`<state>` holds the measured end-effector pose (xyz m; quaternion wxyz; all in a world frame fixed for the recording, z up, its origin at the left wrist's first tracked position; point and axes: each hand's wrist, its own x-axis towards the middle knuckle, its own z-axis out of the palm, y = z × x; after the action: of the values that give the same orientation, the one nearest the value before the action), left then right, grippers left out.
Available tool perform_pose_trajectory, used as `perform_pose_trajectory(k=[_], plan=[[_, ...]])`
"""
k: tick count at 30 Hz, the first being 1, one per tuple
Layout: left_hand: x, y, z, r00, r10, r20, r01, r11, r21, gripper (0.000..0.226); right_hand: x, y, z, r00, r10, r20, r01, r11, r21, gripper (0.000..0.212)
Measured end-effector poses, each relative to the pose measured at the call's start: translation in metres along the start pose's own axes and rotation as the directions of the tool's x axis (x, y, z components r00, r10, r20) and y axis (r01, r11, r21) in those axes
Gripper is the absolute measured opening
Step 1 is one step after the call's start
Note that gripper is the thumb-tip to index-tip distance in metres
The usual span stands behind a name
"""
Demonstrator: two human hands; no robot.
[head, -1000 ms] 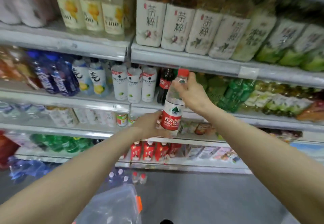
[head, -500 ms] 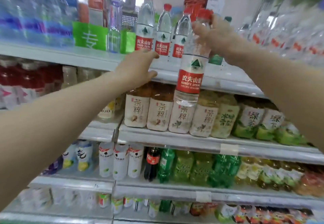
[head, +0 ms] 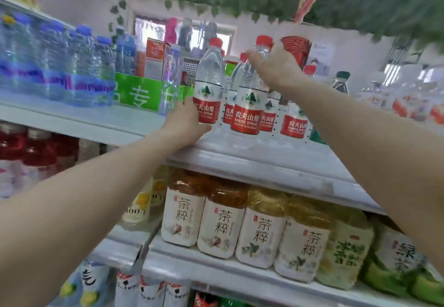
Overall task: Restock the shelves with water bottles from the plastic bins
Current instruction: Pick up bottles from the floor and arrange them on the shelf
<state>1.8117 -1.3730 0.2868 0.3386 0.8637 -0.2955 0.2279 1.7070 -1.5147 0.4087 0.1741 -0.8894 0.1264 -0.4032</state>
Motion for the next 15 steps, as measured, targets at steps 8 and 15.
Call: perform_pose_trajectory(k=[8, 15], plan=[[0.027, 0.0, 0.006, 0.99, -0.07, 0.126, 0.072, 0.997, -0.01, 0.054, 0.027, 0.016, 0.035, 0.998, -0.046, -0.035, 0.048, 0.998, 0.033, 0.073], [0.028, -0.009, 0.014, 0.99, -0.095, 0.103, 0.101, 0.993, -0.058, 0.07, 0.035, 0.019, 0.044, 0.966, -0.251, -0.063, 0.246, 0.966, -0.073, 0.079]])
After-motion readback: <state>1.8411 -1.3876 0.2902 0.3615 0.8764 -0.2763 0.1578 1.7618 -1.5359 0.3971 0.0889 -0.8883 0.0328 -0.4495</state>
